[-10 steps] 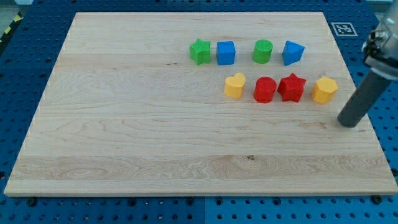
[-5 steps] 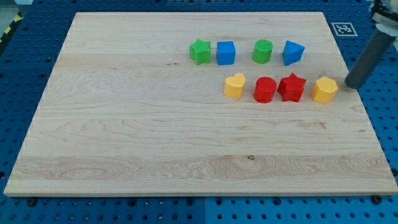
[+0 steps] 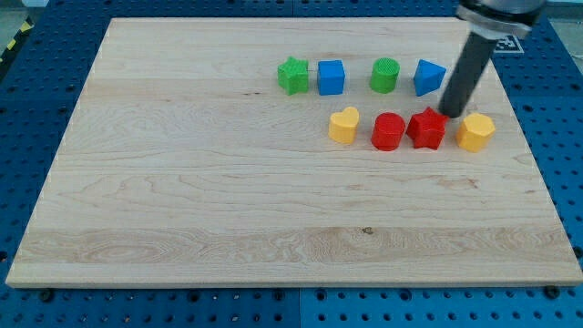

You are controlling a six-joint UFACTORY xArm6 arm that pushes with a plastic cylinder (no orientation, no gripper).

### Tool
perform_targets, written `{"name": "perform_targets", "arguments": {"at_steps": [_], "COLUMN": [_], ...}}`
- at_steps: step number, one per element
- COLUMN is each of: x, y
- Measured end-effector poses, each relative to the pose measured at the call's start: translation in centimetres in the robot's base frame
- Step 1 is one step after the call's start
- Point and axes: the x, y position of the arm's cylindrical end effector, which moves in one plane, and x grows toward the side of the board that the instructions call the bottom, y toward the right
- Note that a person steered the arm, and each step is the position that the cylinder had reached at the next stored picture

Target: Push the red star down a bit

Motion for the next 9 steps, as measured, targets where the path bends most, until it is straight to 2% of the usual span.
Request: {"name": "perform_targets", "arguments": {"at_steps": [1,4,5,8,9], "x": [0.2,0.8,2.2,11.9,12.5], "y": [-2.4,-2.2,-2.2,-2.8,-3.2]}}
